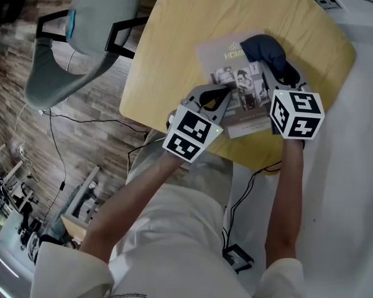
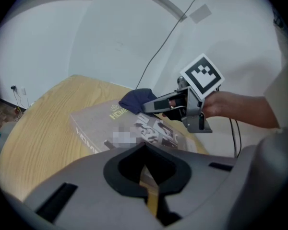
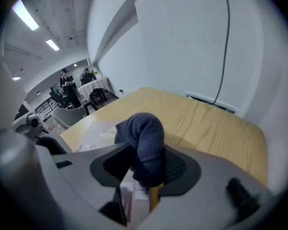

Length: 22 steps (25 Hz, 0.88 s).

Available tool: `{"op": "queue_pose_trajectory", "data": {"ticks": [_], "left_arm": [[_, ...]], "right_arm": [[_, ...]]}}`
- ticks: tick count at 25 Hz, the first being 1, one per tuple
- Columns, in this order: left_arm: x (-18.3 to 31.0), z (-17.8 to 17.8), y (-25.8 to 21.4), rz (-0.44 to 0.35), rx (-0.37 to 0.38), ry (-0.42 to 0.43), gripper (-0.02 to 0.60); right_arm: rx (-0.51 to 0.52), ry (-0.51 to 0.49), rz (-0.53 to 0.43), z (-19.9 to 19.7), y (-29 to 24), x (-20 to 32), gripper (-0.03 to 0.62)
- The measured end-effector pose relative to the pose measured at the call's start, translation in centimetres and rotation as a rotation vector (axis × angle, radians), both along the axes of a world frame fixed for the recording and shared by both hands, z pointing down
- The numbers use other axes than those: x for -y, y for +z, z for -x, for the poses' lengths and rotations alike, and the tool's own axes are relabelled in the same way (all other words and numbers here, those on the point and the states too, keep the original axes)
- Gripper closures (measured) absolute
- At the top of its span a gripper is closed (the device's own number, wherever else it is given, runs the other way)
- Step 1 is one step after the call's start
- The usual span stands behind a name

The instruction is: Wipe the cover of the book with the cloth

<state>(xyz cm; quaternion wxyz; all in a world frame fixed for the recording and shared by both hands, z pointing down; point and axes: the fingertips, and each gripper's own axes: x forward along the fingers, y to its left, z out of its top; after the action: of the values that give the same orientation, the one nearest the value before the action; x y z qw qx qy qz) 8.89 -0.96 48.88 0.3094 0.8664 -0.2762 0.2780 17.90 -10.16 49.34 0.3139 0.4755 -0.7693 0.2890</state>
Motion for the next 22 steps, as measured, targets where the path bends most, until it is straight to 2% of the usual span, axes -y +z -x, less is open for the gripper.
{"op": "queue_pose_trajectory", "data": {"ticks": [8,22], "left_arm": [[0.0,0.0,0.0,-0.009,0.007,0.005,0.572],[-0.1,-0.1,0.2,-0.021,0.016,0.035,0.572]], "right_arm": [[0.011,0.045,0.048,-1.5,0.3,-3.9,0.421],[-0.033,0.095,0.119,-3.9,0.8,-10.4,0.419]]}}
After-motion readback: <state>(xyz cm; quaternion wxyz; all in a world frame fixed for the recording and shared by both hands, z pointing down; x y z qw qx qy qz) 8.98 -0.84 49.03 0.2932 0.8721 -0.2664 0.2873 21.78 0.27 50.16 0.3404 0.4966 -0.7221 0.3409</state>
